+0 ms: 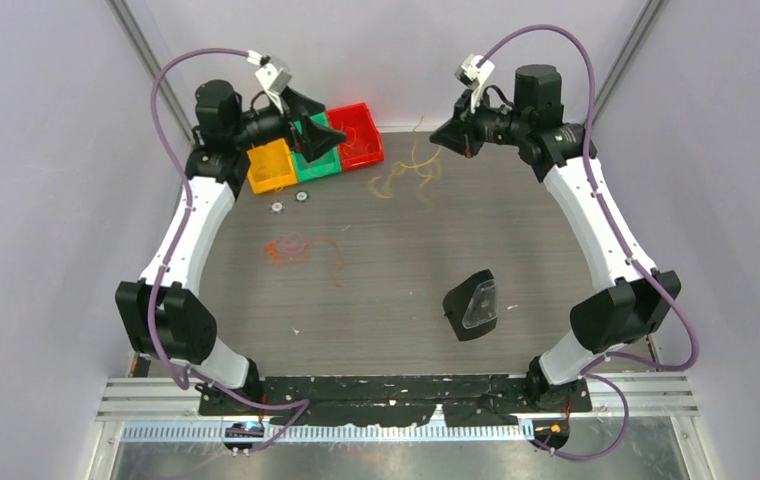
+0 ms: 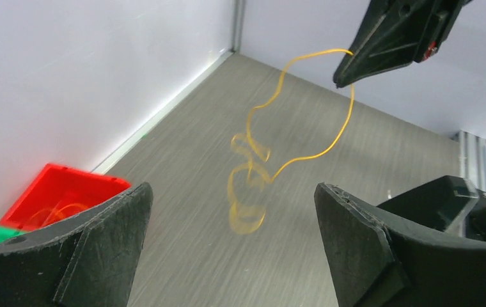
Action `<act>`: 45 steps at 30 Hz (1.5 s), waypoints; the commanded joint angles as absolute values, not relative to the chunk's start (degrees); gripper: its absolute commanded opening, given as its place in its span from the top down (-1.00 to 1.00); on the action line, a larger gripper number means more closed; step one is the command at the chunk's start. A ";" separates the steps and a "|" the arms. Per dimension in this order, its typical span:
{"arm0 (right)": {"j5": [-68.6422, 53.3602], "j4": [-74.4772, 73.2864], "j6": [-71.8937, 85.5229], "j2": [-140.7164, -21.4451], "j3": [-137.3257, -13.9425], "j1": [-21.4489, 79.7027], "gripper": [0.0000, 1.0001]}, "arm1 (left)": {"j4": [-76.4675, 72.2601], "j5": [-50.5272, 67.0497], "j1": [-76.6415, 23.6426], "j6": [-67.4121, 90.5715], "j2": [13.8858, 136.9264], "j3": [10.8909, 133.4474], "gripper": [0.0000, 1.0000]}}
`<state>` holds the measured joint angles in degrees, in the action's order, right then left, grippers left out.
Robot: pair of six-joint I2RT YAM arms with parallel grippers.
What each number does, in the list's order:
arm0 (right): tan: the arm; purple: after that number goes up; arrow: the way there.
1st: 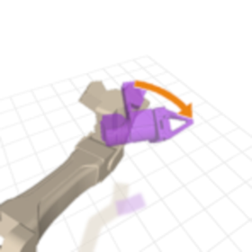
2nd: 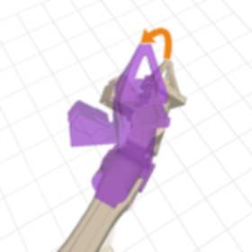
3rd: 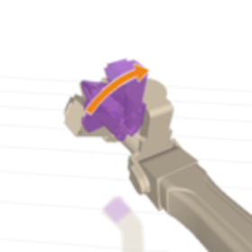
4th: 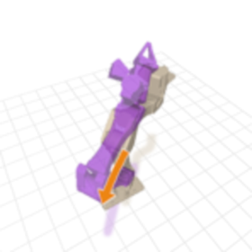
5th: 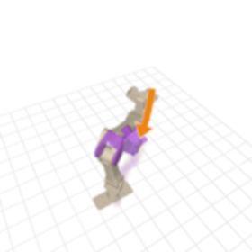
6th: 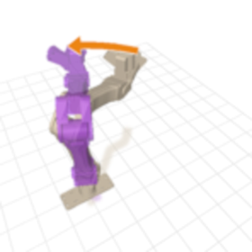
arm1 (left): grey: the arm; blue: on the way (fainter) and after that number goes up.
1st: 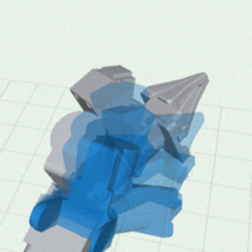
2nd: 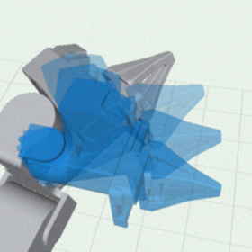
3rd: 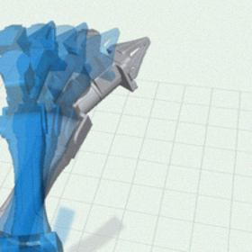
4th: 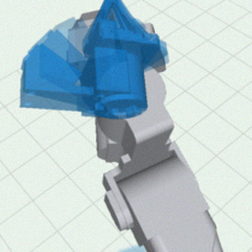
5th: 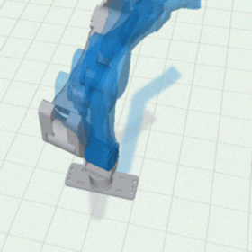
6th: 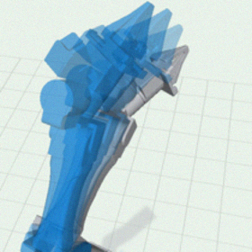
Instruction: Untangle the cables
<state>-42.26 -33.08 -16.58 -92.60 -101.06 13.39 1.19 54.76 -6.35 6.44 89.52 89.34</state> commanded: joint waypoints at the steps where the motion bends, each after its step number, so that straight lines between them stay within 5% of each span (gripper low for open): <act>1: -45.80 -23.05 -8.47 -88.88 -103.04 16.11 0.89 | -7.84 57.87 -10.63 8.40 85.81 85.41 -0.99; 22: -46.79 -10.47 2.87 -85.47 -104.99 25.38 0.90 | -17.52 56.59 -22.32 10.27 90.90 76.41 -0.98; 33: -44.86 -9.98 5.12 -85.46 -107.47 25.43 0.89 | -22.62 51.05 -21.14 13.89 90.74 74.30 0.54; 38: -45.00 -9.50 6.33 -85.97 -108.38 25.46 0.89 | -23.53 50.45 -20.83 15.38 90.91 73.99 0.13; 43: -44.14 -8.98 7.87 -86.59 -109.89 25.02 0.89 | -22.50 51.32 -20.50 15.56 90.78 74.09 0.93; 45: -42.54 -9.05 8.26 -86.66 -109.71 23.54 0.89 | -22.68 52.10 -19.52 16.63 89.30 73.08 1.00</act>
<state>-44.99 -12.10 6.39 -87.61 -106.89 25.04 -19.92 51.24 -20.86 15.25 92.84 73.97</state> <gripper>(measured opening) 0.071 0.056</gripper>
